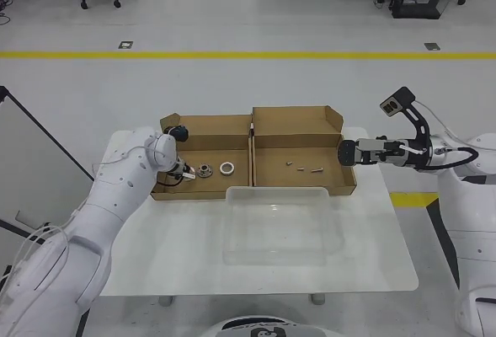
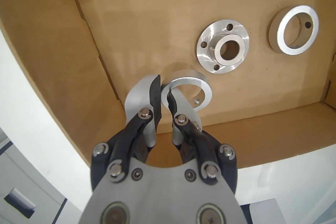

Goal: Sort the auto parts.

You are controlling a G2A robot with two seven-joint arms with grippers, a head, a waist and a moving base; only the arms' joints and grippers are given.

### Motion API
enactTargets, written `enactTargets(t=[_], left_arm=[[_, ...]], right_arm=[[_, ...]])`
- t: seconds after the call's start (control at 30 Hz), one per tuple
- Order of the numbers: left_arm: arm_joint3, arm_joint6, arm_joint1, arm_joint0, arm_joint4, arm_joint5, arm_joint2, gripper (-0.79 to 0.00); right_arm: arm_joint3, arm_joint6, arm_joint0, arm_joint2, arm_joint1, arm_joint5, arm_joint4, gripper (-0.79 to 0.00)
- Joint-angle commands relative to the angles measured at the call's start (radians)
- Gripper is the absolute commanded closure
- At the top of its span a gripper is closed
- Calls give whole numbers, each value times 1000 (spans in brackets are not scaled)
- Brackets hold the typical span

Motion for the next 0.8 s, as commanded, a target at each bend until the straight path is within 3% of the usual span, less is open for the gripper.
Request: enactTargets(t=[0.0,0.27,0.47,0.53,0.57,0.6,0.77], left_arm=[[22,2,-8,-9,4,4,10,0],[117,19,-42,-44,-13,0,39,-25],[179,32,-63,-65,-22,-9,53,-336],[194,37,-70,-71,-26,-13,55,-523],[202,40,-72,-74,-28,-15,56,-705],[209,43,-75,-77,-33,-18,55,-785],[229,48,-81,-90,-41,-28,49,-785]], right_arm=[[0,0,0,0,0,0,0,-785],[0,0,0,0,0,0,0,-785],[0,0,0,0,0,0,0,-785],[0,0,0,0,0,0,0,-785],[0,0,0,0,0,0,0,-785],[0,0,0,0,0,0,0,-785],[0,0,0,0,0,0,0,-785]])
